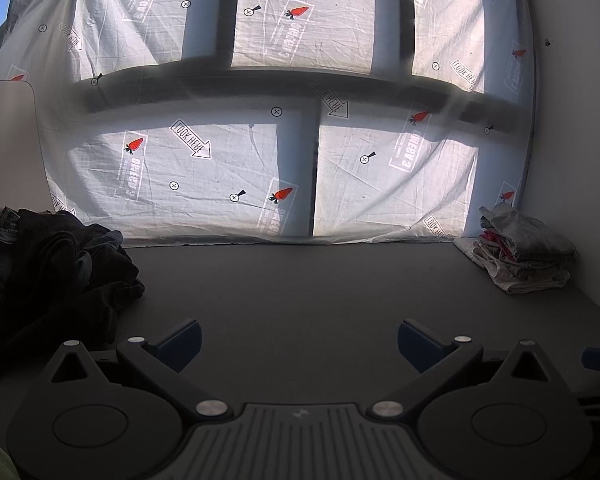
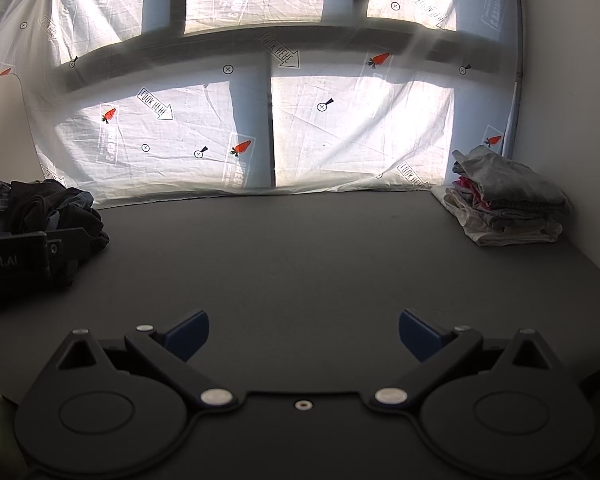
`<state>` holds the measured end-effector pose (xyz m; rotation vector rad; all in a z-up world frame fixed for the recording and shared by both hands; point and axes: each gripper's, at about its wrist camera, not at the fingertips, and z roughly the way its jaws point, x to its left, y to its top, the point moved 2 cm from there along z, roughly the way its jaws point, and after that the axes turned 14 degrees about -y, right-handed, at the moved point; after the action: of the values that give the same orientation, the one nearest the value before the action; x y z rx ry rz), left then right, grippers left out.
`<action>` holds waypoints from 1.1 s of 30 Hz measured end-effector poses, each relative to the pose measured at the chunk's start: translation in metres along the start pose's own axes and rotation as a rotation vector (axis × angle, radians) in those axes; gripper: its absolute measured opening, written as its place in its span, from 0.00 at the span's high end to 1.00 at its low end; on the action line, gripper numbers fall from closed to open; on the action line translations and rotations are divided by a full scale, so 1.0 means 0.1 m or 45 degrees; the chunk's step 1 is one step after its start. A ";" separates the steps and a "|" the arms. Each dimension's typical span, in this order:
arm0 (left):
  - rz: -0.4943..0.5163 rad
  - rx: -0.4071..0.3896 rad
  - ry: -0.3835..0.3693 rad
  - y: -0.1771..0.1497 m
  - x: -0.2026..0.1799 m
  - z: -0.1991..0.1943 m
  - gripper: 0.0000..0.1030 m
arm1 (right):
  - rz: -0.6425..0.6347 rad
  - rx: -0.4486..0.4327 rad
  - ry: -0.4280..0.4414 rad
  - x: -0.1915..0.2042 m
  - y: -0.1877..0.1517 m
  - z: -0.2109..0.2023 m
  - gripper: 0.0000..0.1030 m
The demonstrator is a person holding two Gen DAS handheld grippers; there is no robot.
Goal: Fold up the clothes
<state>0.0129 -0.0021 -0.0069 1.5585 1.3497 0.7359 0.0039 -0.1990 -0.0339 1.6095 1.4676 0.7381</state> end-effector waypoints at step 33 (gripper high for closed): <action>-0.001 0.002 0.008 0.00 0.04 0.01 0.00 | 0.018 0.010 0.004 -0.03 0.03 0.00 0.00</action>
<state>0.0142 0.0012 -0.0074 1.5580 1.3553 0.7399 0.0048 -0.2017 -0.0314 1.6269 1.4639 0.7442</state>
